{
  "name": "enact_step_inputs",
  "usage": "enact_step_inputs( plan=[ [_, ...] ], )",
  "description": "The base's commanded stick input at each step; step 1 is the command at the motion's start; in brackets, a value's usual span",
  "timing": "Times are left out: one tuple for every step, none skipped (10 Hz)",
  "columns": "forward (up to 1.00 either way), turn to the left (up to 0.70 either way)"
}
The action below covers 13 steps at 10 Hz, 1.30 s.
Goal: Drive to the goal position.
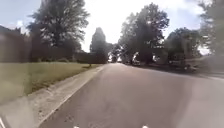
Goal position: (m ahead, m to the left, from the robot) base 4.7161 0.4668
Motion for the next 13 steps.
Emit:
enact_step_inputs(
  plan=[
    [1.0, 0.0],
    [1.0, 0.0],
    [1.0, 0.0],
    [1.0, 0.0],
    [1.0, 0.0],
    [1.0, 0.0],
    [1.0, 0.0],
    [1.0, 0.0],
    [1.0, -0.01],
    [1.0, -0.15],
    [1.0, -0.26],
    [1.0, -0.31],
    [1.0, 0.0]
  ],
)
